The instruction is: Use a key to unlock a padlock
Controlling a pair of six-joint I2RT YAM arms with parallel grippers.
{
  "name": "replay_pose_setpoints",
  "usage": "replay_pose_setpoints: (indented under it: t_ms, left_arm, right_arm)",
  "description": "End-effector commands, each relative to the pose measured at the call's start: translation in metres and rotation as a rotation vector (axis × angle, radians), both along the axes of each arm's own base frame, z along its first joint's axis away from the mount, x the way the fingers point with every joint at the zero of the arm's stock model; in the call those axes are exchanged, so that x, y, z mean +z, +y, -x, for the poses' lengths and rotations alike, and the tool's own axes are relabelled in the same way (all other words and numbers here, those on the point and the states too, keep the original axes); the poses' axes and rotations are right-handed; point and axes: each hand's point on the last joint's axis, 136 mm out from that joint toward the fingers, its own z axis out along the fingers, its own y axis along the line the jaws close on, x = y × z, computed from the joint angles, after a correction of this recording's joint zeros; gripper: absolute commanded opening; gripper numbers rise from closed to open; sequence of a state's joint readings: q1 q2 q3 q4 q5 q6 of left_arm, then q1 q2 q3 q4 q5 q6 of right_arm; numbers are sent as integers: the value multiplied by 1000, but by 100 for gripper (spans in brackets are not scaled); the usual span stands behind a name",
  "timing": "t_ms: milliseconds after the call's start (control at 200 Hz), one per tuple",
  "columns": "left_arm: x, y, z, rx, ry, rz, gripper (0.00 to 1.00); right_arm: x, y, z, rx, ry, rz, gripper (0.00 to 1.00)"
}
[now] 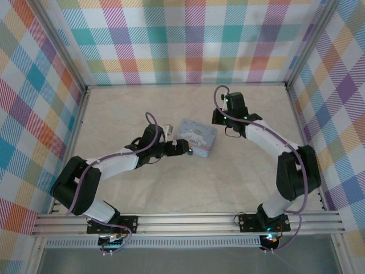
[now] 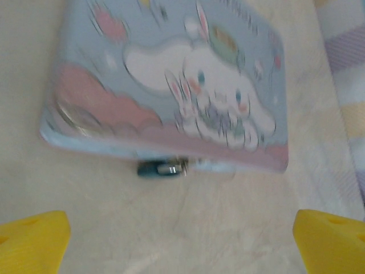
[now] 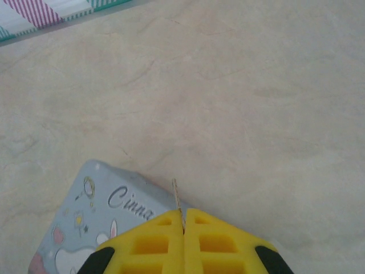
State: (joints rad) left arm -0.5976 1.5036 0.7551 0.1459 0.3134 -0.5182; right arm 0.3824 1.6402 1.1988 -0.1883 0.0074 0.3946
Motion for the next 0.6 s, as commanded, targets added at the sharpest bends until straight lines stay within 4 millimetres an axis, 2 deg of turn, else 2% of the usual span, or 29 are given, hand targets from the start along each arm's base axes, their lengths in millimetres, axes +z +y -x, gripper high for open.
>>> replay_pose_setpoints:
  t_ms: [0,115,460,595]
  left_arm:
    - [0,-14,-1,-58,-71,-3,99]
    - [-19,-23,0,-63,-90,-5,95]
    - [-28,-47,1,-122,-323,-39,96]
    - [-36,-55,1,-142,-341,-28,96]
  right_arm:
    - [-7,6,-13,25,24,19,0]
    - [-20,14,-27,31,52,16,0]
    - [-49,22,-42,56,116,44,0]
    - [-56,26,-43,69,139,43,0]
